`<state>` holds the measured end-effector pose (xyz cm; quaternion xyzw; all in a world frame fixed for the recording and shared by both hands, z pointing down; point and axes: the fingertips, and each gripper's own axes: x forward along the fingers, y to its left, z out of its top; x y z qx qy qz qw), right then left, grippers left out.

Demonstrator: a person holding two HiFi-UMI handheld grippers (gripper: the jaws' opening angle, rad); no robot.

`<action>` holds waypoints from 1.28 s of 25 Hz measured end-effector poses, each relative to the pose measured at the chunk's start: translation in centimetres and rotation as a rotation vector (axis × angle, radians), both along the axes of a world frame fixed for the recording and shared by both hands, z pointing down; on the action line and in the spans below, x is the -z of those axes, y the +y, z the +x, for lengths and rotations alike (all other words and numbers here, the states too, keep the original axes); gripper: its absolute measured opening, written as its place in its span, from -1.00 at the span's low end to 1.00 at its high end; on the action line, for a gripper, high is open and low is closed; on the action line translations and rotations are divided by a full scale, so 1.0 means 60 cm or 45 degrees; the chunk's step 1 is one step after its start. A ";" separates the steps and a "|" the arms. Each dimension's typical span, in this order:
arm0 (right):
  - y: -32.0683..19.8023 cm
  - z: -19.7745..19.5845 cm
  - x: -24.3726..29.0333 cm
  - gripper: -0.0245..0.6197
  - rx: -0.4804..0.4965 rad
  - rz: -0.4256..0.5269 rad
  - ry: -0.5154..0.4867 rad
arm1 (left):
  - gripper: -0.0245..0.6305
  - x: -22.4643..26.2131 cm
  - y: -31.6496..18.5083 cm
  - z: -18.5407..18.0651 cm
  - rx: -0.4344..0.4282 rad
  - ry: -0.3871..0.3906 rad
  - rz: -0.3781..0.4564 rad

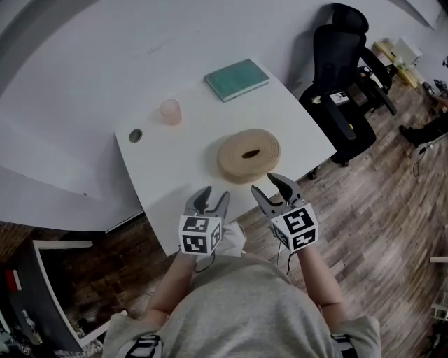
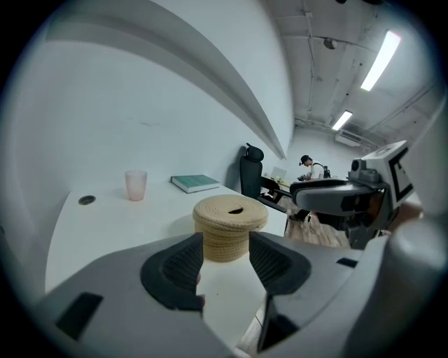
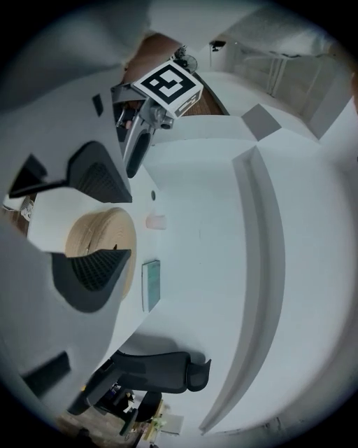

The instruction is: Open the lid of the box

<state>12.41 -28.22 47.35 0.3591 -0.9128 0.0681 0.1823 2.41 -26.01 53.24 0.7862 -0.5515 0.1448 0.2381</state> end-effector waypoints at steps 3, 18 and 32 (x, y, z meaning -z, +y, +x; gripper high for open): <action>-0.016 -0.009 -0.016 -0.28 0.036 -0.012 0.045 | -0.33 -0.021 -0.013 0.006 -0.027 -0.005 -0.031; -0.063 -0.047 -0.093 -0.30 0.307 0.035 0.423 | -0.17 -0.118 -0.075 0.029 -0.135 -0.052 -0.177; -0.062 -0.086 -0.154 -0.35 0.618 0.064 0.734 | 0.01 -0.187 -0.116 0.036 -0.219 -0.118 -0.227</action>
